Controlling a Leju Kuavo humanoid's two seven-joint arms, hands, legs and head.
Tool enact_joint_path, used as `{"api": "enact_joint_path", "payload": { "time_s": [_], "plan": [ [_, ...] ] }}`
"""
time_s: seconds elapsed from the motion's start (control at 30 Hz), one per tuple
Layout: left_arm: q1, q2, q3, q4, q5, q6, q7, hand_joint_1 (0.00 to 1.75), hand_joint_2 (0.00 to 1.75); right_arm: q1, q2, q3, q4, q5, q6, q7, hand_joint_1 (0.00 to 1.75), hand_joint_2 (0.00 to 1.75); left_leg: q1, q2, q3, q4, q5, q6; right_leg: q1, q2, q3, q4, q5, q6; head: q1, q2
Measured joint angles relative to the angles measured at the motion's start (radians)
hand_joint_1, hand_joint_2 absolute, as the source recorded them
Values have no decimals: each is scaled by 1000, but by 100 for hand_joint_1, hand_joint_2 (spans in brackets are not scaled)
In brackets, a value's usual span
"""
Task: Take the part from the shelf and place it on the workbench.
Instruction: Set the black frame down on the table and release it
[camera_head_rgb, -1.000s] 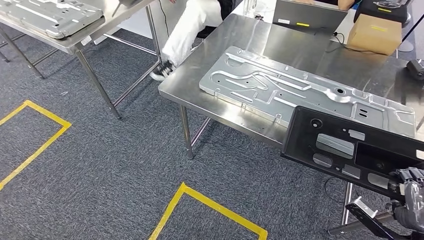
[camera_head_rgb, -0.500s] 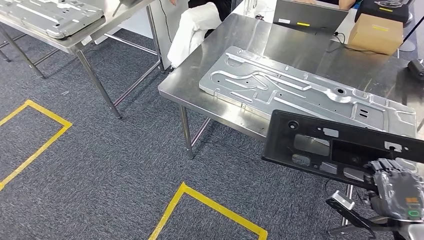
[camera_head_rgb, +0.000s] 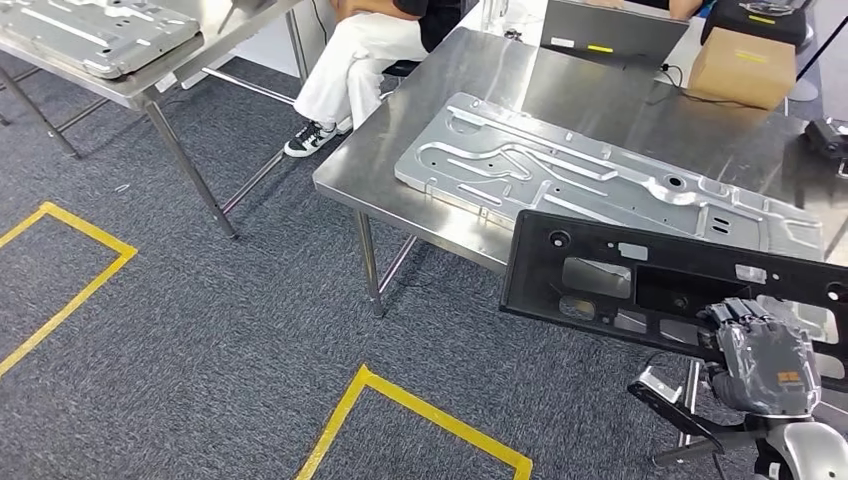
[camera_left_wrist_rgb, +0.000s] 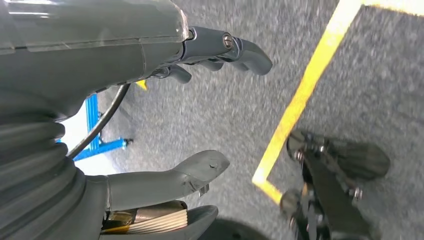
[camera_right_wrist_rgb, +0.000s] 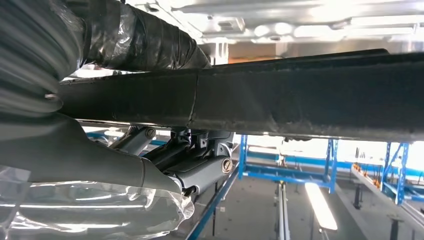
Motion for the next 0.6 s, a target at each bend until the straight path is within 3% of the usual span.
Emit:
{"api": "enact_joint_path", "payload": {
  "time_s": [0.03,0.1,0.13,0.2,0.33,0.4,0.47,0.5,0.53,0.6],
  "plan": [
    [0,0,0,0,0,0,0,0,175,0,0,4,2,0,0,0,175,175,2,2,2,3,-4,-4,-4,-3,3,-11,21,5,0,0],
    [0,0,0,0,0,-1,0,0,175,-1,0,8,5,-2,0,1,175,175,8,4,6,13,-17,-17,-12,-12,55,-123,86,15,0,0],
    [0,1,0,0,0,-1,-1,0,175,-3,-1,10,5,-4,0,2,175,175,8,4,7,20,-25,-25,-12,-14,83,-179,105,15,0,0],
    [-1,2,0,0,-1,-1,-4,0,175,-7,-2,14,8,-8,-1,4,175,175,5,5,7,27,-38,-41,-7,-14,107,-227,105,2,0,0],
    [-2,1,0,0,-3,-2,-10,0,175,-10,-6,18,11,-14,-3,6,175,175,11,5,6,51,-67,-63,-4,-3,114,-227,94,-33,-1,0],
    [-2,0,0,0,-3,-2,-12,0,175,-12,-8,20,10,-15,-3,6,175,175,13,2,-46,162,-119,-68,-1,-2,122,-229,88,-46,-1,0],
    [0,0,0,0,-3,-2,-12,0,175,-13,-9,23,12,-15,-3,6,175,175,11,2,-128,299,-161,-65,6,-1,131,-229,80,-55,-1,0],
    [2,0,0,0,-3,-2,-12,0,175,-13,-9,26,13,-15,-3,6,175,175,10,2,-155,332,-157,-62,10,1,137,-229,75,-58,-1,0],
    [3,0,0,0,-3,-2,-12,0,175,-13,-9,27,14,-15,-3,6,175,175,7,1,-164,326,-132,-56,14,3,144,-229,70,-59,-1,0],
    [6,1,0,0,-3,-2,-12,0,175,-13,-9,29,14,-15,-3,6,175,175,-2,-3,-132,211,-42,-33,20,8,161,-229,57,-60,-1,0]
  ]
}}
